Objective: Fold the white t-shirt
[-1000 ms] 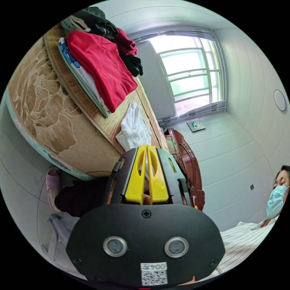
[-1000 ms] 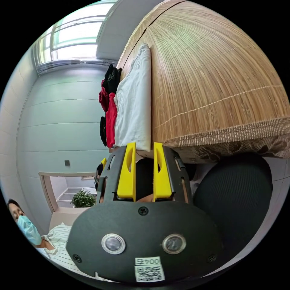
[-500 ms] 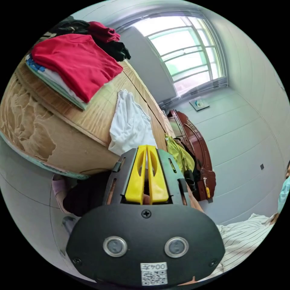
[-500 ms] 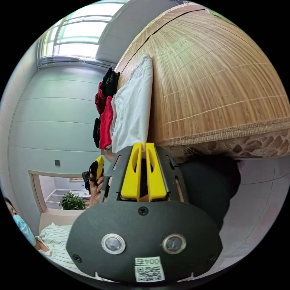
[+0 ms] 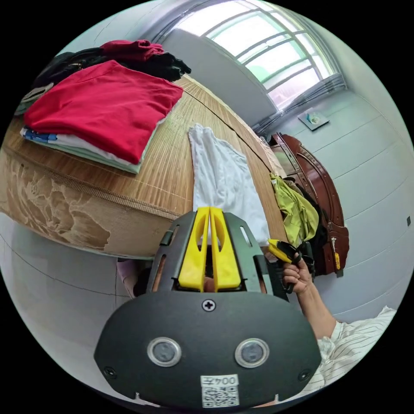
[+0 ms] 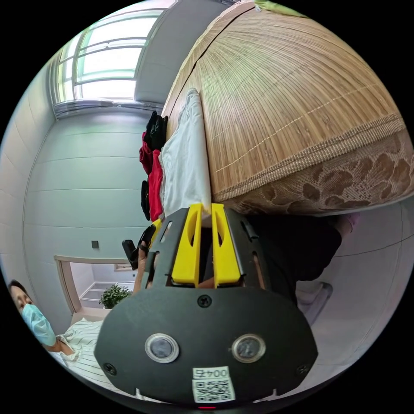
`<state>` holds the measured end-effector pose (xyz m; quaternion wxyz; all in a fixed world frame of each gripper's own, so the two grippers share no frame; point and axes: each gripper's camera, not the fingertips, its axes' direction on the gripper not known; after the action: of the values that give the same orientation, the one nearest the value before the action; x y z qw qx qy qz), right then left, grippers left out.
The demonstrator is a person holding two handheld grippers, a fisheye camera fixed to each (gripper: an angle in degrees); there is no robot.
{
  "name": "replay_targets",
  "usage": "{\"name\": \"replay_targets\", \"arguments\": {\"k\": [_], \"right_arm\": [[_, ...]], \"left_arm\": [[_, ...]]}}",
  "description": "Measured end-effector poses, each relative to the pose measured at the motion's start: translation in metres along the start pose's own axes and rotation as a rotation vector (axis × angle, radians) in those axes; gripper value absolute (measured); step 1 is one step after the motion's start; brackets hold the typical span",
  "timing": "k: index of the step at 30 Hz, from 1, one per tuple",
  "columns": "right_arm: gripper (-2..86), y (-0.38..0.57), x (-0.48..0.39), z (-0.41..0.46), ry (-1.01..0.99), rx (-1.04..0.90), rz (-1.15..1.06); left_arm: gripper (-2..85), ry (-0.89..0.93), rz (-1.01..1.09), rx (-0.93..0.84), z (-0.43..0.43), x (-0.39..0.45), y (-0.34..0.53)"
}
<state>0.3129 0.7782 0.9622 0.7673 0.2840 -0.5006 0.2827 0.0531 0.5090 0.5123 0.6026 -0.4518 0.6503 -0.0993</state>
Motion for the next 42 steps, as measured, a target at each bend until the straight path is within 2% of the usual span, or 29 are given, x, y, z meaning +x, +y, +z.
{"name": "replay_targets", "arguments": {"k": [6, 9, 14, 20, 23, 28, 31, 36, 39, 42], "right_arm": [[8.2, 0.042, -0.035, 0.013, -0.002, 0.048, -0.013], [7.9, 0.073, -0.087, 0.028, 0.140, 0.056, -0.201], [8.4, 0.141, -0.187, 0.105, 0.570, 0.016, -0.707], [10.3, 0.196, -0.228, 0.194, 0.813, -0.095, -1.007], [10.8, 0.212, -0.234, 0.224, 0.903, -0.137, -1.067], [10.0, 0.225, -0.243, 0.249, 0.929, -0.170, -1.093], [7.7, 0.227, -0.250, 0.251, 0.934, -0.137, -1.082], [1.0, 0.232, -0.263, 0.251, 0.981, -0.100, -1.133], [0.2, 0.223, -0.257, 0.238, 0.974, -0.105, -1.132], [1.0, 0.209, -0.254, 0.217, 0.918, -0.101, -1.078]], "left_arm": [[7.0, -0.193, 0.265, -0.070, 0.017, 0.040, 0.016], [7.9, -0.166, 0.242, -0.068, 0.024, 0.042, 0.021], [8.7, -0.124, 0.163, -0.054, 0.026, 0.040, 0.020], [9.0, -0.170, 0.113, -0.017, 0.024, 0.049, 0.024], [8.9, -0.210, 0.122, 0.023, 0.021, 0.055, 0.028], [9.1, -0.190, 0.080, 0.014, 0.026, 0.057, 0.026], [8.2, -0.238, 0.089, 0.006, 0.029, 0.063, 0.025], [2.0, -0.381, 0.077, 0.001, 0.026, 0.067, 0.019], [1.3, -0.312, -0.013, 0.000, 0.021, 0.047, 0.016], [1.4, -0.290, -0.020, 0.009, 0.016, 0.041, 0.016]]}}
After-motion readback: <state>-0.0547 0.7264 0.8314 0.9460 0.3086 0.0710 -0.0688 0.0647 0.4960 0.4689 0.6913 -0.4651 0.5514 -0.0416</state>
